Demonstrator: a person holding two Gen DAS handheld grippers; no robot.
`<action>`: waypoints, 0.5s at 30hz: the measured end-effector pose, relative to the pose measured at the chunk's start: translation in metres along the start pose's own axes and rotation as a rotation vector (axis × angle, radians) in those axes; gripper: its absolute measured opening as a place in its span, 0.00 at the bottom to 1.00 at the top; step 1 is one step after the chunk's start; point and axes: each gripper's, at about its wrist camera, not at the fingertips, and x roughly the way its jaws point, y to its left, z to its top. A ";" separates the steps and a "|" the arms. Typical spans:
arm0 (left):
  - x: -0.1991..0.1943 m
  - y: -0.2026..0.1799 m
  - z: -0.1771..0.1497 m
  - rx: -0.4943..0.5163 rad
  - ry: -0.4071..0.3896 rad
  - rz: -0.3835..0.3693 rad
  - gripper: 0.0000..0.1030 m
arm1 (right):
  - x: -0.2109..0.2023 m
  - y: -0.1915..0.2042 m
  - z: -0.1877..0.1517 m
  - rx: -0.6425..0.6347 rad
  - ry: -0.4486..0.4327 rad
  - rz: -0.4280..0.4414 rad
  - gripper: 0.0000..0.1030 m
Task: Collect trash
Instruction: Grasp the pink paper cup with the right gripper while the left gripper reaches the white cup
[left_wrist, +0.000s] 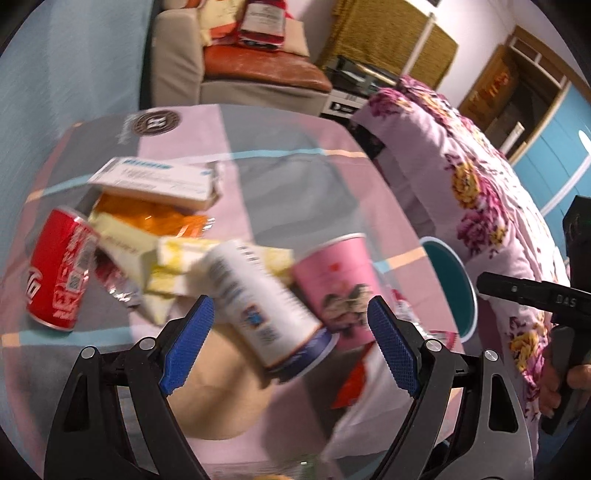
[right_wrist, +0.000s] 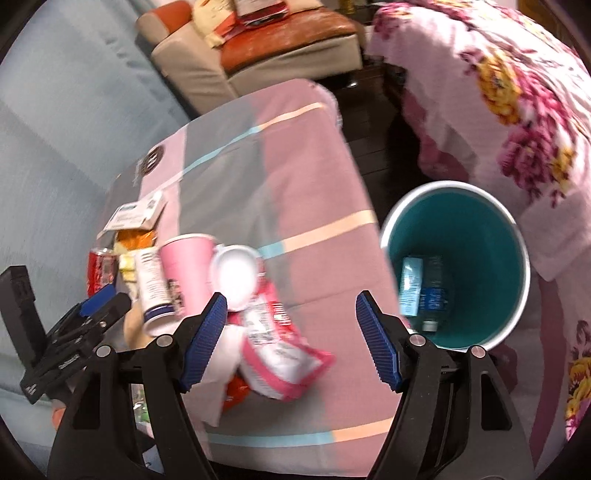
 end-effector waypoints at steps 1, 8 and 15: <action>0.000 0.004 -0.001 -0.006 0.001 0.001 0.83 | 0.004 0.008 0.001 -0.013 0.009 0.004 0.67; 0.000 0.040 -0.002 -0.045 -0.003 0.016 0.83 | 0.037 0.054 0.006 -0.090 0.094 0.049 0.51; 0.001 0.063 -0.004 -0.069 -0.003 0.011 0.83 | 0.067 0.085 0.017 -0.154 0.138 0.067 0.51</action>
